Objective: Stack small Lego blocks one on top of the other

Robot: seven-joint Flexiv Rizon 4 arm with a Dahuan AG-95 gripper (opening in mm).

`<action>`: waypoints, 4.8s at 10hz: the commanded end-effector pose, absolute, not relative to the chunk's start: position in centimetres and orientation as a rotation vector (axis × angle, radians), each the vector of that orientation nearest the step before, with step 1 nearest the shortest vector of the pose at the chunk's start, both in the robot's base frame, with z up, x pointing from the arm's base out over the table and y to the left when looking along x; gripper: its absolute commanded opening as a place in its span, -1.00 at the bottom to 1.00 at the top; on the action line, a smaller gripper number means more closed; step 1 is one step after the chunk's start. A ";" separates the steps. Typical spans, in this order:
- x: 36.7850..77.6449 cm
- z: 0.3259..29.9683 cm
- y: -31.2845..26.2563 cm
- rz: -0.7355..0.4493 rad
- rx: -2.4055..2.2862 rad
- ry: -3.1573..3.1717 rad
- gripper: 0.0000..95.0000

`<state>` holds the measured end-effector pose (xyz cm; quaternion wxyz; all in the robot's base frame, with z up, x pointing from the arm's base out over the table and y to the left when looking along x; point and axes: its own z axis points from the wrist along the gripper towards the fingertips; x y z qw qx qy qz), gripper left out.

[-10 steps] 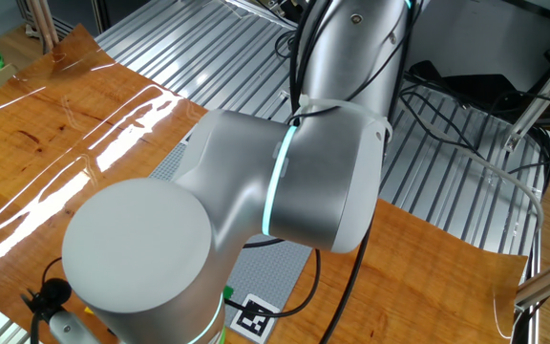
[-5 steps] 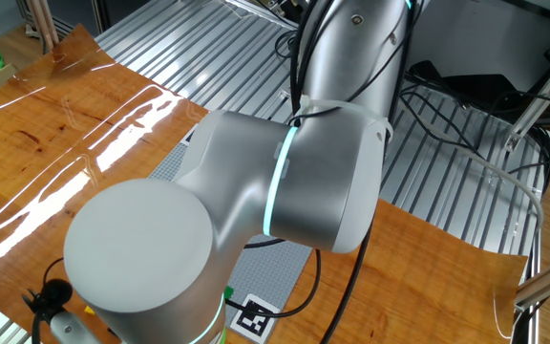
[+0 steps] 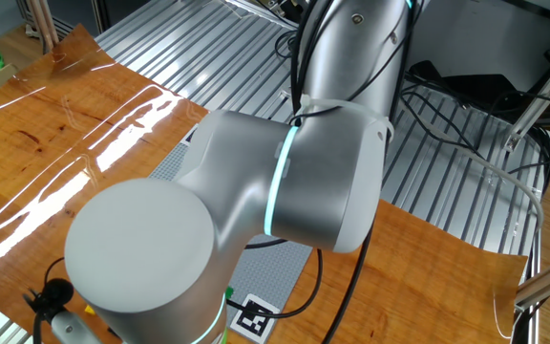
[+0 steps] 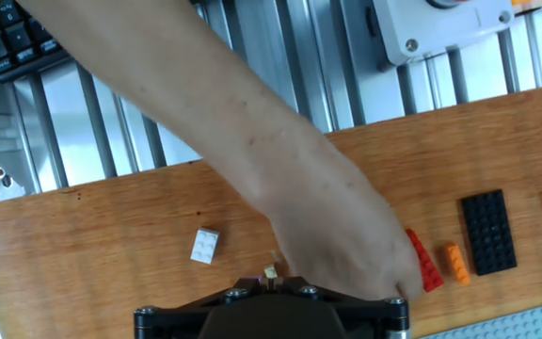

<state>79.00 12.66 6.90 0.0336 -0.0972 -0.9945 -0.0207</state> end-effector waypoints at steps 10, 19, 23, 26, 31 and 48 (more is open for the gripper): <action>79.0 6.9 12.8 -0.079 -0.320 -3.056 -1.00; 79.0 6.8 12.9 -0.077 -0.328 -3.047 -1.00; 78.9 6.8 12.9 -0.075 -0.330 -3.050 -1.00; 78.9 6.8 13.0 -0.074 -0.329 -3.050 -1.00; 78.9 6.8 13.0 -0.093 -0.311 -3.053 -1.00; 79.0 6.5 12.7 -0.075 -0.134 -3.041 -1.00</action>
